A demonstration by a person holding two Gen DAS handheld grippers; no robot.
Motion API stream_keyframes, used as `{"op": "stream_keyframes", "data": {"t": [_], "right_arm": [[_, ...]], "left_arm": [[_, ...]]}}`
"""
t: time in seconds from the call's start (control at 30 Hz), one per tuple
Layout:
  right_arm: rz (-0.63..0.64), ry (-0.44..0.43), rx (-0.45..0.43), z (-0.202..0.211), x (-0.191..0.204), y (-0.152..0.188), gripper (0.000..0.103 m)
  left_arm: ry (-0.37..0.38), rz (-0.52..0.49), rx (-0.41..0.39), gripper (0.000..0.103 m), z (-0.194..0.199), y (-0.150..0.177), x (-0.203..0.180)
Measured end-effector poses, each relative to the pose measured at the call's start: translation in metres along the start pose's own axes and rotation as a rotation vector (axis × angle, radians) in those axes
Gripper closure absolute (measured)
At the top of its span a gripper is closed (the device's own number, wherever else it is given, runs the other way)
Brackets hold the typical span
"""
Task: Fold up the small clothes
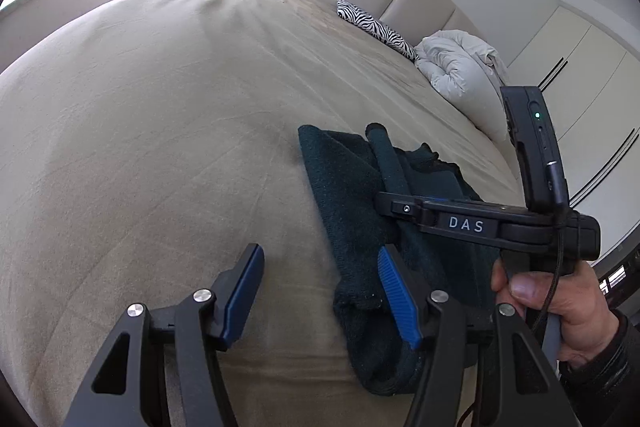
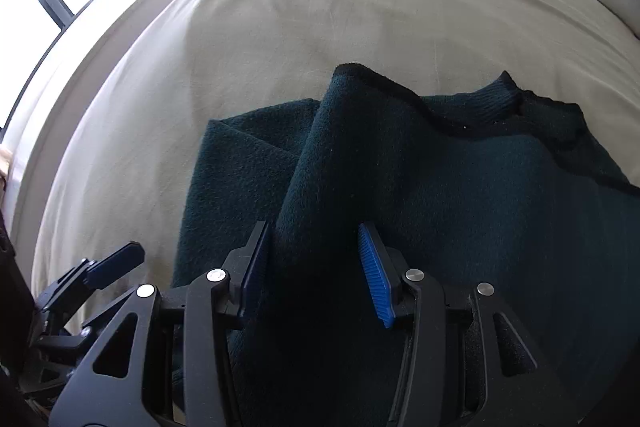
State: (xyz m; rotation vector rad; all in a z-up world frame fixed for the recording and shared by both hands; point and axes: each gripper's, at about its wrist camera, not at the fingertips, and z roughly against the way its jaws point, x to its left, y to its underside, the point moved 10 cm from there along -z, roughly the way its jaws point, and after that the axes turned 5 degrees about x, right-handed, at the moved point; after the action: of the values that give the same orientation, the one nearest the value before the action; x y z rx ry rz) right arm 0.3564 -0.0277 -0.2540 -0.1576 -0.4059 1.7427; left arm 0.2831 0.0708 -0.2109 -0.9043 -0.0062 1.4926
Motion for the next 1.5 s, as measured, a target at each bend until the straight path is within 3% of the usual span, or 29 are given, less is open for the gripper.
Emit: {"op": "stream_keyframes", "data": {"t": [0.03, 0.1, 0.13, 0.23, 0.3, 0.43, 0.53, 0.6, 0.67, 0.77, 0.87, 0.97, 1.03, 1.1, 1.17, 1.23, 1.3, 1.4, 1.5], "right_arm": [[0.032, 0.032, -0.009, -0.006, 0.0, -0.005, 0.062], [0.069, 0.061, -0.029, -0.003, 0.002, -0.011, 0.089], [0.06, 0.042, -0.041, 0.005, 0.001, -0.015, 0.093], [0.016, -0.085, -0.147, 0.039, -0.004, -0.027, 0.094], [0.0, -0.118, -0.208, 0.057, -0.01, -0.032, 0.094], [-0.039, -0.357, -0.325, 0.081, -0.003, -0.038, 0.093], [-0.066, -0.48, -0.4, 0.08, -0.002, -0.044, 0.085], [-0.072, -0.399, -0.336, 0.056, -0.005, -0.043, 0.032], [-0.075, -0.261, -0.23, 0.027, -0.014, -0.035, 0.032], [-0.125, -0.191, -0.239, 0.027, -0.033, -0.028, 0.032], [-0.049, -0.196, -0.198, 0.026, -0.01, -0.018, 0.034], [0.074, -0.196, -0.144, 0.018, 0.033, -0.005, 0.041], [0.025, -0.237, -0.07, -0.002, 0.044, 0.002, 0.041], [-0.029, -0.265, -0.087, -0.009, 0.048, 0.004, 0.04], [-0.123, -0.436, -0.086, -0.001, 0.055, 0.002, 0.041], [-0.163, -0.512, -0.092, 0.006, 0.058, -0.002, 0.041], [-0.178, -0.537, -0.096, 0.009, 0.056, -0.003, 0.041], [-0.281, -0.644, -0.143, 0.03, 0.039, -0.005, 0.041], [-0.271, -0.674, -0.165, 0.048, 0.04, 0.003, 0.041]], "left_arm": [[0.015, 0.019, -0.003, 0.041, 0.002, -0.002, 0.001], [0.05, 0.052, -0.016, 0.041, 0.007, -0.007, 0.002], [0.069, 0.068, -0.022, 0.041, 0.009, -0.009, 0.002], [0.086, 0.087, -0.034, 0.041, 0.015, -0.011, 0.003], [0.081, 0.096, -0.044, 0.041, 0.017, -0.013, 0.005], [0.086, 0.128, -0.075, 0.041, 0.024, -0.018, 0.011], [0.075, 0.14, -0.079, 0.041, 0.024, -0.018, 0.016], [0.065, 0.142, -0.072, 0.041, 0.022, -0.016, 0.019], [0.069, 0.146, -0.059, 0.041, 0.02, -0.015, 0.018], [0.08, 0.135, -0.045, 0.041, 0.017, -0.012, 0.012], [0.036, 0.117, -0.034, 0.041, 0.013, -0.009, 0.012], [0.029, 0.186, -0.055, 0.044, 0.017, -0.009, 0.027], [0.026, 0.255, -0.105, 0.045, 0.029, -0.015, 0.043], [0.018, 0.308, -0.157, 0.044, 0.043, -0.021, 0.058], [0.027, 0.351, -0.177, 0.044, 0.05, -0.025, 0.068], [0.048, 0.379, -0.177, 0.044, 0.05, -0.024, 0.072], [0.055, 0.367, -0.166, 0.044, 0.048, -0.023, 0.07], [0.068, 0.33, -0.146, 0.042, 0.044, -0.02, 0.059], [0.063, 0.297, -0.13, 0.04, 0.039, -0.017, 0.05]]}}
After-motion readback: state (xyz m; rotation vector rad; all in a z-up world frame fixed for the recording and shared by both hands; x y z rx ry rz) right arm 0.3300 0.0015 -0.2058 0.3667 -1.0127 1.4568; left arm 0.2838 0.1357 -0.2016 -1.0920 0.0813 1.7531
